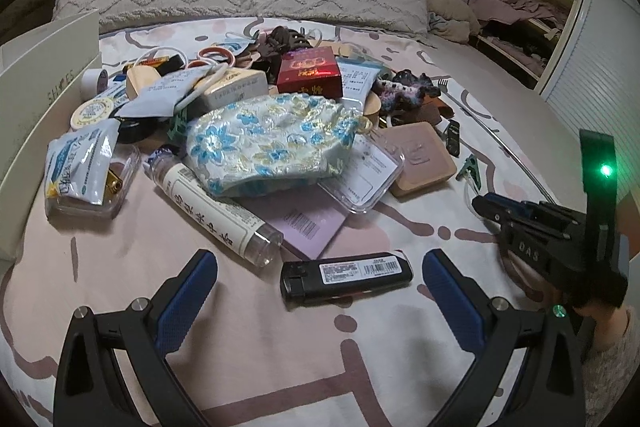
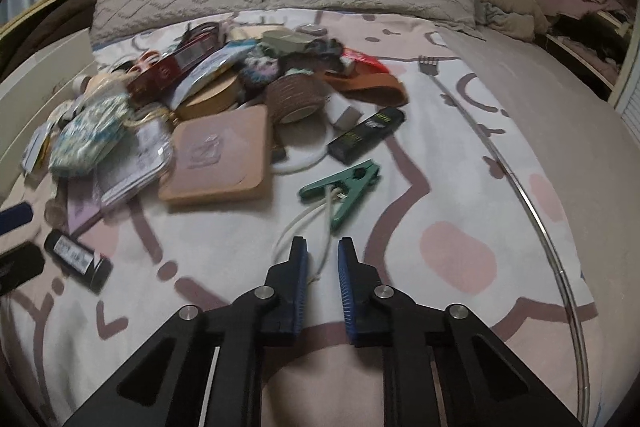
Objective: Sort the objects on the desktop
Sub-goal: 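Move the left gripper over the black lighter while the right gripper approaches the green clip, then lower the left gripper around the black lighter and close it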
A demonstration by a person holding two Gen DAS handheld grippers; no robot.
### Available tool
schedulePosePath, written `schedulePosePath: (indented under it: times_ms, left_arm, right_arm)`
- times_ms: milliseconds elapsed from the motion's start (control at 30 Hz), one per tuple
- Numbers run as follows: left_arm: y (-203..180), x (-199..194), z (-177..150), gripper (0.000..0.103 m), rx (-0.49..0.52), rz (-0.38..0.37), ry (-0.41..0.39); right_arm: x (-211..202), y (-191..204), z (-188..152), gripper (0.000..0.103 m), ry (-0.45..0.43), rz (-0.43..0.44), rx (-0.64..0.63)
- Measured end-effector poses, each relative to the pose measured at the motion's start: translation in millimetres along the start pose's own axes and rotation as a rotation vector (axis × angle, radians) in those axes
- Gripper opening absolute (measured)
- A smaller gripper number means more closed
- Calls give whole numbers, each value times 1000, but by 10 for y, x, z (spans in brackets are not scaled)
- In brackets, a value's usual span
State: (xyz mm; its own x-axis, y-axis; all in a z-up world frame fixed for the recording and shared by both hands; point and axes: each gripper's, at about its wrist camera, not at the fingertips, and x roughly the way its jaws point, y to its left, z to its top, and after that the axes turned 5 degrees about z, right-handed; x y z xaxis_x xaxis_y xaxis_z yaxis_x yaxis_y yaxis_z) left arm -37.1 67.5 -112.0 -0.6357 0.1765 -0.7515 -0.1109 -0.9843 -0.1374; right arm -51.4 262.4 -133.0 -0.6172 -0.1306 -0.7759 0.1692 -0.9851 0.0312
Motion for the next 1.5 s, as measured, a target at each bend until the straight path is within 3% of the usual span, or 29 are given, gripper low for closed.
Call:
schedulePosePath:
  times_ms: [167, 533, 1067, 1400, 1500]
  left_arm:
    - [-31, 64, -25, 103, -8, 6, 12]
    - [-138, 220, -77, 103, 31, 78, 23]
    - [-329, 377, -120, 103, 122, 149, 50]
    - [-273, 367, -119, 102, 88, 102, 49]
    - [-254, 336, -124, 98, 88, 102, 42]
  right_arm:
    - [-57, 30, -77, 8, -5, 48, 2]
    - [-306, 278, -298, 7, 16, 214, 16]
    - [-403, 269, -373, 8, 18, 318, 78]
    - [-455, 243, -366, 8, -2, 349, 102]
    - [-467, 253, -372, 8, -7, 351, 99]
